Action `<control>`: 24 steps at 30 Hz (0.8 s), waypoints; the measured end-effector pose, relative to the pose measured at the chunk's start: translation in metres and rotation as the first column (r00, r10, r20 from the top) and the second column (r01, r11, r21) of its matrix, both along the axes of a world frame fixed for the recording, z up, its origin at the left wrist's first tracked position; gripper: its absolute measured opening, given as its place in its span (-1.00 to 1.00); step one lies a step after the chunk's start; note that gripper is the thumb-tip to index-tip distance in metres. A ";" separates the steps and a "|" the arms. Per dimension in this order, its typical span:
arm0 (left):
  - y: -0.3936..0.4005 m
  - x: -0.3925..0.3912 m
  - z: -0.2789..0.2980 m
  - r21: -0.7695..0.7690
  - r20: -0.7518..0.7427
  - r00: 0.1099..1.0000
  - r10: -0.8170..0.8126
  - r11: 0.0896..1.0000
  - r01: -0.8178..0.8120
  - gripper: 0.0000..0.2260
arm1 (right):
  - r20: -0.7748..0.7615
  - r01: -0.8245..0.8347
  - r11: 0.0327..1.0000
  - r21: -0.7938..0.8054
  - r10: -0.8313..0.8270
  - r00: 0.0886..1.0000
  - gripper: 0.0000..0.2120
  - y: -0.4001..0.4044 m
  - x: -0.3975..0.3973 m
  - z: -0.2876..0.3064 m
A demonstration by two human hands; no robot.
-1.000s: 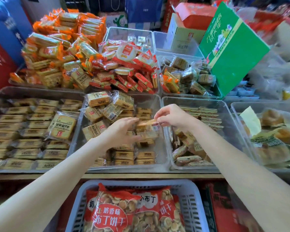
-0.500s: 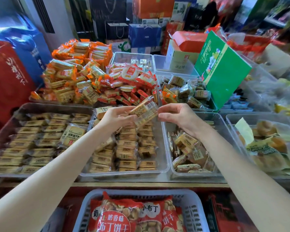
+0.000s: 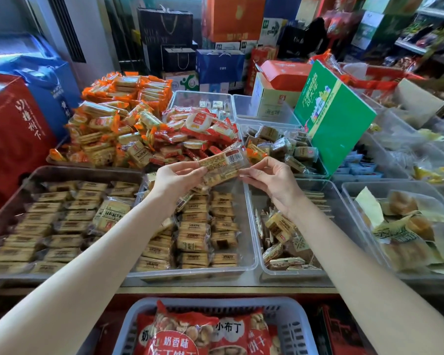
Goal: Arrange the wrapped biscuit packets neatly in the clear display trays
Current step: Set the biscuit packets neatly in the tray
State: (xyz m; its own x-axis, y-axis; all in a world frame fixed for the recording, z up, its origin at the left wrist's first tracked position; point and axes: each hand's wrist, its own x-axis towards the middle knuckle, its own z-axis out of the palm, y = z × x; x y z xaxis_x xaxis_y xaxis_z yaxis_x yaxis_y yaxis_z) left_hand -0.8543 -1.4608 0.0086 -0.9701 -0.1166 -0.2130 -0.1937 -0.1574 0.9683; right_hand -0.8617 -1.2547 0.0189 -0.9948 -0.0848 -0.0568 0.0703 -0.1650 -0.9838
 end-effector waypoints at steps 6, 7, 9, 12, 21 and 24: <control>0.002 -0.004 0.009 -0.034 -0.052 0.997 0.050 0.998 -0.052 -0.78 | -0.010 -0.033 0.986 0.162 0.035 0.999 -0.89 -0.001 -0.005 -0.003; 0.000 -0.003 0.010 -0.040 -0.056 0.998 0.021 0.999 -0.023 -0.76 | 0.007 -0.075 0.967 0.243 0.076 0.997 -0.90 0.001 -0.007 -0.002; -0.002 -0.001 0.012 -0.059 -0.066 0.996 -0.057 0.997 0.053 -0.78 | 0.019 -0.108 0.954 0.279 0.107 0.994 -0.93 0.001 -0.009 0.002; 0.001 0.002 0.014 -0.057 -0.082 0.986 -0.146 0.988 0.141 -0.86 | -0.027 -0.048 0.962 0.268 0.057 0.998 -0.93 -0.006 -0.010 0.003; 0.008 -0.001 0.019 0.211 -0.041 0.994 -0.100 0.972 0.106 -0.96 | 0.095 -0.062 0.996 -0.067 0.068 0.993 -0.90 0.004 -0.009 -0.002; 0.009 -0.003 0.020 0.250 -0.039 0.993 -0.115 0.961 0.121 -0.90 | 0.210 -0.001 0.966 -0.260 0.057 0.976 -0.92 0.004 -0.008 -0.003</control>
